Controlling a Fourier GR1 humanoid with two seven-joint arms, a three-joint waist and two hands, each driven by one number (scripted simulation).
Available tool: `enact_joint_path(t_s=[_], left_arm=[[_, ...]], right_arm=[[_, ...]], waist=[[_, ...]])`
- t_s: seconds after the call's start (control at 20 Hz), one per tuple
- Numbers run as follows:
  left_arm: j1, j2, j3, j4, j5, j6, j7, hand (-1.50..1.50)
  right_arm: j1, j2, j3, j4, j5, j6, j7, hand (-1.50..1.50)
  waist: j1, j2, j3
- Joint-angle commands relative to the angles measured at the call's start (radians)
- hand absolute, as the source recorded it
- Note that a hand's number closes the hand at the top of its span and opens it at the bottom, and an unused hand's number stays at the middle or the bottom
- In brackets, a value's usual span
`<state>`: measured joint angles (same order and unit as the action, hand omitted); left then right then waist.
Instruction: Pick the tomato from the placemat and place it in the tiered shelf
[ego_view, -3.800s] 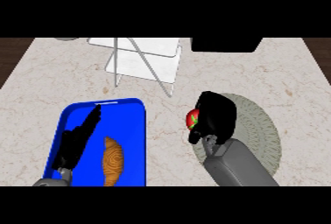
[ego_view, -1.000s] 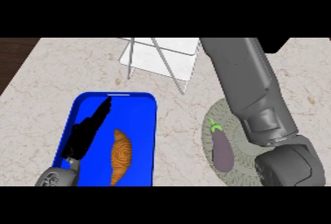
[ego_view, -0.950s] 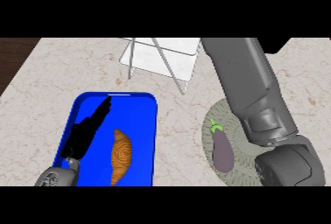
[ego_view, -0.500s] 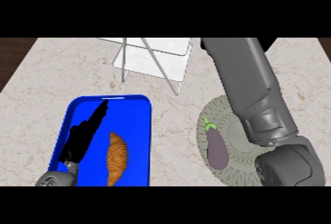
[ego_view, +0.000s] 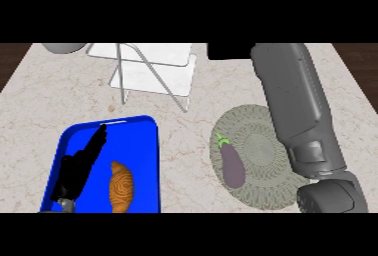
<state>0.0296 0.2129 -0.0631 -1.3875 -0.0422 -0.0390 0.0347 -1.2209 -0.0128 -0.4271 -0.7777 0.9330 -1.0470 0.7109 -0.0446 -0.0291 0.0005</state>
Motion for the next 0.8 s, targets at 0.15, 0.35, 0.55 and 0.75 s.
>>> enact_joint_path(t_s=[0.15,0.35,0.55,0.75], left_arm=[[0.026,0.018,0.036,-0.005,0.022,-0.003,0.026,0.0],[0.028,0.009,0.036,0.028,0.004,0.015,0.001,0.0],[0.035,0.011,0.031,-0.004,0.011,0.001,-0.004,0.0],[0.013,0.005,0.018,-0.002,-0.008,0.007,0.016,0.0]], right_arm=[[0.232,0.012,0.095,-0.33,0.039,0.15,0.074,-1.5],[0.393,0.013,0.203,-0.525,0.014,0.239,0.114,-1.5],[0.523,-0.011,0.264,-0.8,0.006,0.398,0.155,-1.5],[0.732,-0.029,0.29,-1.052,0.016,0.519,0.235,-1.5]], waist=[[-0.051,-0.013,0.0],[-0.057,-0.01,-0.001],[-0.041,-0.002,-0.001],[-0.02,0.01,-0.001]])
